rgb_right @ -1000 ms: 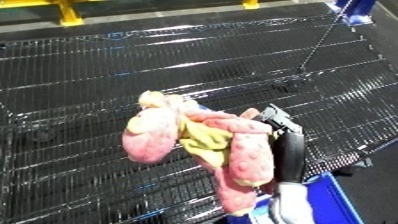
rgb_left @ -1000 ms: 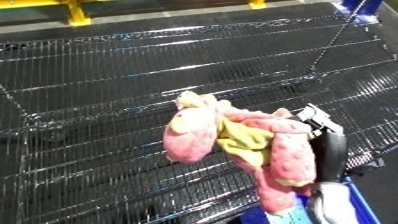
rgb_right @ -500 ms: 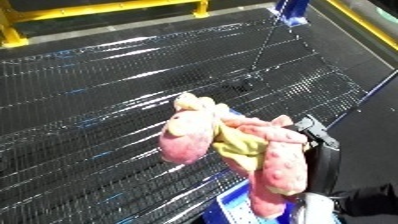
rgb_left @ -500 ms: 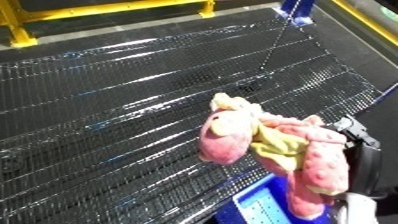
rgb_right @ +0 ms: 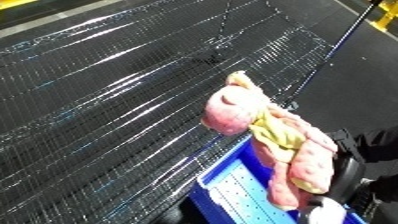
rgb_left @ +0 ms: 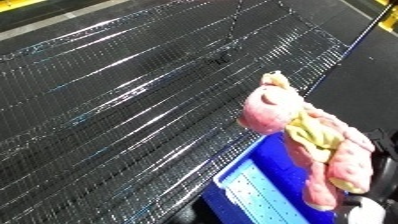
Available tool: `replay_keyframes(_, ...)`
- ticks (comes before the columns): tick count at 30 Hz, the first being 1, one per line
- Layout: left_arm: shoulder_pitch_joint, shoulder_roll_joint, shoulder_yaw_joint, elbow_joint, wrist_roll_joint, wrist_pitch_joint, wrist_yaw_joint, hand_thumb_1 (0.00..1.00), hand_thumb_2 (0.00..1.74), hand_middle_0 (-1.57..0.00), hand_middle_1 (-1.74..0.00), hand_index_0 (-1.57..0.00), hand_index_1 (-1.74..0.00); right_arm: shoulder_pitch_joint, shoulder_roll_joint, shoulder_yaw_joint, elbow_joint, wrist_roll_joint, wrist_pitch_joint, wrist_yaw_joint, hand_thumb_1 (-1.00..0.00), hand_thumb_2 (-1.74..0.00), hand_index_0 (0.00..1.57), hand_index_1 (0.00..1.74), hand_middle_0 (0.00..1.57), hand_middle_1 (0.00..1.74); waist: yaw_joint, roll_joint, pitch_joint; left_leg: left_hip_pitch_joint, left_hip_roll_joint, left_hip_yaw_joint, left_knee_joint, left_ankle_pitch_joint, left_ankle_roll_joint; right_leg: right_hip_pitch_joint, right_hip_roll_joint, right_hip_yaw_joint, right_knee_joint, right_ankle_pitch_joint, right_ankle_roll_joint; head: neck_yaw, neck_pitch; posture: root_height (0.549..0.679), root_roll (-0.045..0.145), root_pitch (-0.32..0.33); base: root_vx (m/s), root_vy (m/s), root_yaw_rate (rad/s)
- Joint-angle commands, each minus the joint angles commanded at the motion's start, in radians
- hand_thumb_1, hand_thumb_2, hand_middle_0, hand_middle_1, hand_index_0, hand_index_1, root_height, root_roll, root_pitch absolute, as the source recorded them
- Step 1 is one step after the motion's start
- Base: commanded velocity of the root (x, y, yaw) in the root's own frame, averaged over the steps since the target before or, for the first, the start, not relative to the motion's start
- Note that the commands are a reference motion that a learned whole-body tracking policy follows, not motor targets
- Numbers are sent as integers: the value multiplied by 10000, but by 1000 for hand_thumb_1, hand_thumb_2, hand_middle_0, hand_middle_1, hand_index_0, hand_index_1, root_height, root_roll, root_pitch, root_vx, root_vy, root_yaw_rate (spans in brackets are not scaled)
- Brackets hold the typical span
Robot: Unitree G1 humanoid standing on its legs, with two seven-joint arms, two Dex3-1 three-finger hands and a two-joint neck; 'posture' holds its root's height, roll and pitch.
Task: Pick up the object and place it into the box
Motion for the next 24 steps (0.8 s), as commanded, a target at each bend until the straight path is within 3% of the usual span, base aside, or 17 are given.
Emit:
replay_keyframes(4, 19, 49, 17, 36, 47, -57, -31, 1000, 1740, -1570, -1740, -1570, -1740, -88, -18, -222, 439, 385, -221, -103, -800, -1392, 1256, 1392, 1256, 1392, -82, 94, 0, 47, -29, 61, -47, -3, -8, 4, 17, 39, -51, 32, 11, -28, -167, 642, 98, -65, 2, 18, -65)
replay_keyframes(15, -87, 166, 68, 121, 286, -128, -42, 1000, 1740, -1570, -1740, -1570, -1740, 18, -264, -602, 1265, 130, -115, -485, -250, -435, 393, 435, 393, 435, -124, 162, 0, 26, -26, 144, -144, 41, -28, -12, 36, 83, -195, 100, 36, -61, -412, 643, 98, -58, -3, 2, -33)
replay_keyframes(20, -99, 178, 32, 153, 355, -97, -89, 1000, 1740, -1570, -1740, -1570, -1740, -63, -108, -529, 1379, 487, -241, -400, 0, 0, 0, 0, 0, 0, -72, 229, 0, 44, -24, 163, -213, 84, -38, -22, 33, 110, -243, 108, 60, -111, -582, 643, 98, -55, -1, -2, -10)
replay_keyframes(24, -100, 217, 39, 163, 412, -61, -106, 1000, 1740, -1570, -1740, -1570, -1740, -95, -106, -474, 1402, 722, -317, -210, 0, 0, 0, 0, 0, 0, -57, 249, 0, 65, -32, 181, -262, 105, -42, -19, 39, 138, -277, 108, 75, -39, -516, 643, 99, -54, 3, -5, -11)
